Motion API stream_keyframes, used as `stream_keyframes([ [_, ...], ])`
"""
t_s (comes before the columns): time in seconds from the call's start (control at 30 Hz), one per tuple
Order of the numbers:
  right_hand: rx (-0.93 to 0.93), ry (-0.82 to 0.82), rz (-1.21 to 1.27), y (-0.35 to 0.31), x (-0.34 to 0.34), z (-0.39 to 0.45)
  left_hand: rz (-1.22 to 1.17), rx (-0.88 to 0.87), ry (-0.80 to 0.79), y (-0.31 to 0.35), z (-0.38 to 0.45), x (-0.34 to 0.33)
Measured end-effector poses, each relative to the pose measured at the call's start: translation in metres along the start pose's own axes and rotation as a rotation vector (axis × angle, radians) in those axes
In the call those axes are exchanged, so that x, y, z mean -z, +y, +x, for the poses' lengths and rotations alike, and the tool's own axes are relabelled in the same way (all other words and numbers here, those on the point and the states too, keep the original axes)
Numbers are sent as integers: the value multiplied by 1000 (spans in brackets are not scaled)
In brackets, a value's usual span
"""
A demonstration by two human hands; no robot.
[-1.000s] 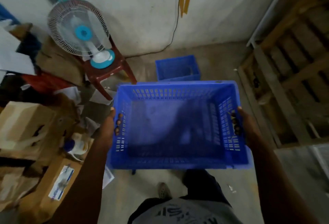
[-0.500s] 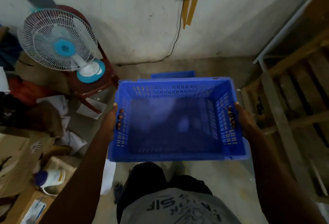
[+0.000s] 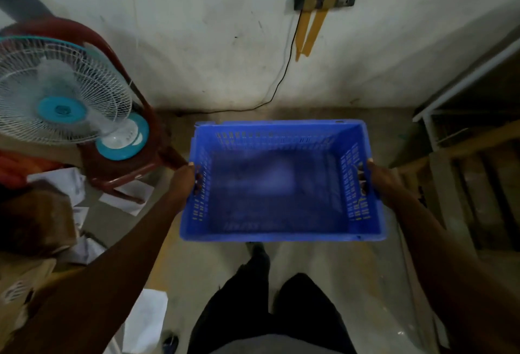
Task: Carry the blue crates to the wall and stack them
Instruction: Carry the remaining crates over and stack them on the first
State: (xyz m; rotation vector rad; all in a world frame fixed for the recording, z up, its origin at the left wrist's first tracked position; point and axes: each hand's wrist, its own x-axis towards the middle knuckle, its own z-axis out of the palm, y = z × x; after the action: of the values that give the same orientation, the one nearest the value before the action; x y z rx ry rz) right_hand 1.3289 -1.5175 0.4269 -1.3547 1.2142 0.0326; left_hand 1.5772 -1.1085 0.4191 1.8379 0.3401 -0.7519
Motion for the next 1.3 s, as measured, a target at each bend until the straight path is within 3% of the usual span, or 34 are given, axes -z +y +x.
stream_keyframes([
  [0.23,-94,-10,-2,-24,-30,137,-28,87,-27,12,145,-48],
  [0.5,-224,-43,-8,26,-77,340,-7,246,-82,-41,318,-112],
  [0.67,-228,-120,-3,52,-101,438,-8,240,-59,-83,410,-145],
  [0.8,-218,-77,-92,76,-115,501,2,232,-19,-108,459,-174],
  [1.07,-174,-59,-42,114,-137,560,-40,205,35,-153,526,-192],
  [1.3,-100,-50,25,128,-136,567,-21,81,77,-159,516,-203],
])
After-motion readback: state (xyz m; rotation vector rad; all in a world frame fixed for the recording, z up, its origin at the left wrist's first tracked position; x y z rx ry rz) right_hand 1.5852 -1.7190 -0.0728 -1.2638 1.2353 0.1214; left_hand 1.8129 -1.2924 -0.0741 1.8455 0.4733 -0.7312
